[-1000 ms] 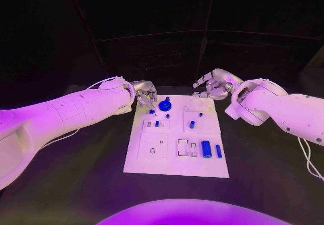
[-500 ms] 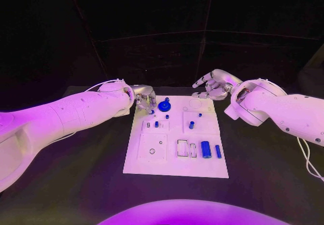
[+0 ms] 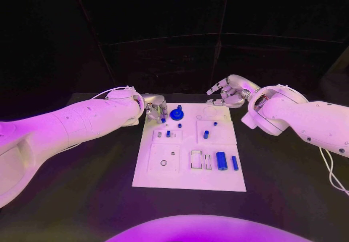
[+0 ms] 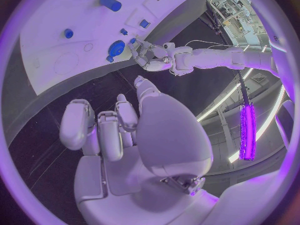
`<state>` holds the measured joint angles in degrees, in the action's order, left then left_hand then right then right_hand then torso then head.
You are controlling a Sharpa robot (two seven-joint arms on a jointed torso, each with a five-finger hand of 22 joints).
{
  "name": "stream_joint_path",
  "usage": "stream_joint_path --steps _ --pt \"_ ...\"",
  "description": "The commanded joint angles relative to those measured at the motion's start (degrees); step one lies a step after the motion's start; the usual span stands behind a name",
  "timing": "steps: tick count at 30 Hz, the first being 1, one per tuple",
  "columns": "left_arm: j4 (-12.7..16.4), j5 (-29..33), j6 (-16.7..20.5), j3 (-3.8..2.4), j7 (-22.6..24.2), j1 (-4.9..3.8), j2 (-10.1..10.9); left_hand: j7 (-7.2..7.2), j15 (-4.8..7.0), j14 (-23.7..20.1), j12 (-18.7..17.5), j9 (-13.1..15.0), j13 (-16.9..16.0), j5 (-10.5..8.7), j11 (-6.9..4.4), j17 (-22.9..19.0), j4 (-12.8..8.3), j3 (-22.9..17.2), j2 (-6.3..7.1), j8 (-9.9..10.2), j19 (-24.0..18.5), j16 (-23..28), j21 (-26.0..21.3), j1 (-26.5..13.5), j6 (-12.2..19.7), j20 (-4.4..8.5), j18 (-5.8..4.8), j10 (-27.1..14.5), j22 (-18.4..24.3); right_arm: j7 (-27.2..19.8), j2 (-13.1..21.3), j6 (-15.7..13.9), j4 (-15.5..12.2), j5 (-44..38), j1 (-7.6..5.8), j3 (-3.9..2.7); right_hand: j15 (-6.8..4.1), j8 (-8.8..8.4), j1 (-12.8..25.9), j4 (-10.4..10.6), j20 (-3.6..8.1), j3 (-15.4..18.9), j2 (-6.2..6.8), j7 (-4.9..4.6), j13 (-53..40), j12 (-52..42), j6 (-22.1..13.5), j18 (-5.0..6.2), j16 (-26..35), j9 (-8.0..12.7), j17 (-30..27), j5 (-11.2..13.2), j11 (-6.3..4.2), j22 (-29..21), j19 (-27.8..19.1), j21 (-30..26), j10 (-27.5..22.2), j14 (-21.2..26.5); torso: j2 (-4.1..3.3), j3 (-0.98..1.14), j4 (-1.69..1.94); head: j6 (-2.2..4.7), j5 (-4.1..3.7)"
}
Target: Assemble the parts on the task board
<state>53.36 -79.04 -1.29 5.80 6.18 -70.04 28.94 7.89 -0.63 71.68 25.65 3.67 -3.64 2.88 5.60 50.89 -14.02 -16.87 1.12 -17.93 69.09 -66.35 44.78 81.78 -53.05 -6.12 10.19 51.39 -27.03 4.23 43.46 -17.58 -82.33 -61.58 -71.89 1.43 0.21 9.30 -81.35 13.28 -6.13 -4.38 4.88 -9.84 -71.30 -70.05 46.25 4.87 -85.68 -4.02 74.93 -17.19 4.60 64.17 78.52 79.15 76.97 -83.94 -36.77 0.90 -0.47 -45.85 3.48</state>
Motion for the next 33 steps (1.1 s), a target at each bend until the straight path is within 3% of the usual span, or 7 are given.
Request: stream_joint_path --steps 1,6,18,33 --pt "0.0 -0.5 -2.2 -0.03 1.3 -0.06 -0.1 0.04 0.26 0.3 -0.8 0.0 0.1 -0.12 0.01 -0.2 -0.6 -1.3 -0.65 0.7 -0.5 -0.3 0.7 -0.3 -0.6 0.39 0.31 0.6 -0.5 -0.1 0.1 0.3 -0.3 -0.1 -0.11 -0.04 -0.17 0.36 0.2 -0.2 0.06 0.2 -0.56 0.04 0.0 -0.1 0.2 0.09 0.3 0.1 6.4 -0.3 -0.05 -0.1 -0.4 -0.3 -0.2 -4.1 -0.07 0.01 0.07 0.03 -0.07" --pt "-0.4 -0.5 -2.6 -0.03 1.4 -0.05 -0.4 -0.09 0.17 0.3 -2.4 0.0 0.1 -0.18 0.20 -0.3 -1.8 -3.7 -0.62 2.4 -1.5 -0.6 2.2 -1.4 -1.2 0.26 0.21 1.1 -1.8 -0.1 0.1 0.3 -0.3 -0.1 -0.11 -0.04 -0.17 0.36 0.2 -0.2 0.06 0.2 -0.56 0.04 0.0 -0.1 0.2 0.09 0.3 0.1 6.4 -0.3 -0.05 -0.1 -0.4 -0.3 -0.2 -4.1 -0.03 -0.01 0.04 -0.12 0.01" --pt "-0.8 -2.3 -4.0 -0.01 0.7 -0.03 -0.6 -0.51 -0.19 0.8 -4.0 -0.1 0.1 -0.17 0.56 0.3 -2.3 -5.5 0.06 4.5 -2.0 -1.5 3.7 -2.6 -1.0 0.01 0.25 0.8 -2.9 0.0 0.1 0.3 -0.3 -0.1 -0.11 -0.04 -0.17 0.40 0.1 -0.3 0.06 0.2 -0.63 0.04 -0.1 -0.2 0.2 0.08 0.3 0.1 6.4 -0.5 -0.05 0.0 -0.4 -0.3 -0.1 -4.1 0.03 0.02 0.03 -0.25 -0.06" --pt "-0.7 -3.6 -4.5 0.04 0.1 0.14 -0.3 -0.37 -0.52 0.9 -3.9 0.2 -0.2 -0.17 0.80 0.5 -2.0 -6.2 -0.24 5.1 -2.4 -1.9 4.3 -3.4 -2.5 -0.37 0.27 1.2 -3.5 0.0 0.2 0.4 -0.3 -0.1 -0.11 -0.04 -0.17 0.41 0.1 -0.3 0.07 0.2 -0.64 0.04 -0.1 -0.2 0.3 0.08 0.3 0.1 6.4 -0.5 -0.05 0.0 -0.4 -0.3 -0.1 -4.1 0.05 0.02 0.09 -0.40 0.04"
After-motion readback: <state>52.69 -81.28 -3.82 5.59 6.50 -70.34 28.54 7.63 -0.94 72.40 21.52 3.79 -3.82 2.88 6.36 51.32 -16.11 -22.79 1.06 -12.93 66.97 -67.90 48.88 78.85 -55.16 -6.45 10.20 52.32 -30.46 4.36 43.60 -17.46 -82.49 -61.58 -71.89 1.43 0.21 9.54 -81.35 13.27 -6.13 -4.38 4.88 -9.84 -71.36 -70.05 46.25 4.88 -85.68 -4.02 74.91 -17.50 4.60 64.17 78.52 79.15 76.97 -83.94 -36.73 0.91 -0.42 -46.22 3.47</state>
